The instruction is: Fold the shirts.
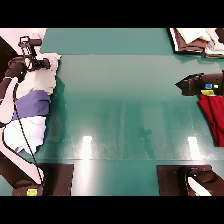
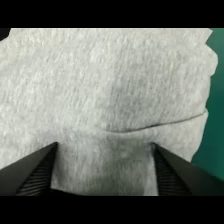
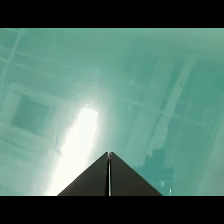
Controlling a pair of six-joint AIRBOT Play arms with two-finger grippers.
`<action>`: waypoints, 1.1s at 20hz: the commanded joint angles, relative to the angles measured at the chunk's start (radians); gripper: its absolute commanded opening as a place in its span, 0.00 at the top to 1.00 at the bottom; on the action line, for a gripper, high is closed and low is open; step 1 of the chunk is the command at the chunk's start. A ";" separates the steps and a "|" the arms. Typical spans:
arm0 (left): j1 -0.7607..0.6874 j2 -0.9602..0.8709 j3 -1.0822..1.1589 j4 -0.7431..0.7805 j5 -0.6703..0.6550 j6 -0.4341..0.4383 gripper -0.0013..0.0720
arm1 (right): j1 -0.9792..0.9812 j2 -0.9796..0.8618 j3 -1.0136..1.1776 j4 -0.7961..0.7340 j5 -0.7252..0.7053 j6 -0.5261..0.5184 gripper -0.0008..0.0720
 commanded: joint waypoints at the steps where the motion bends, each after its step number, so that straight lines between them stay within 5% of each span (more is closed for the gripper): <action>1: 0.003 -0.012 0.000 0.000 0.010 0.001 0.55 | 0.001 0.000 0.001 0.001 -0.001 0.001 0.97; 2: 0.003 -0.003 0.002 0.000 0.009 0.000 0.96 | 0.001 0.000 0.001 0.000 0.000 0.009 0.97; 7: -0.006 0.143 0.115 0.001 -0.112 0.011 0.95 | 0.001 0.002 0.001 0.000 -0.028 0.010 0.97; 14: -0.172 0.708 0.208 0.001 -0.366 0.188 0.95 | 0.001 0.082 0.002 0.000 -0.299 0.010 0.97; 18: -0.333 0.914 0.208 -0.010 -0.626 0.177 0.95 | 0.000 0.125 0.002 0.000 -0.327 0.010 0.97; 22: -0.517 0.911 0.157 -0.164 -0.856 0.116 0.95 | 0.000 0.153 0.002 0.000 -0.327 0.010 0.97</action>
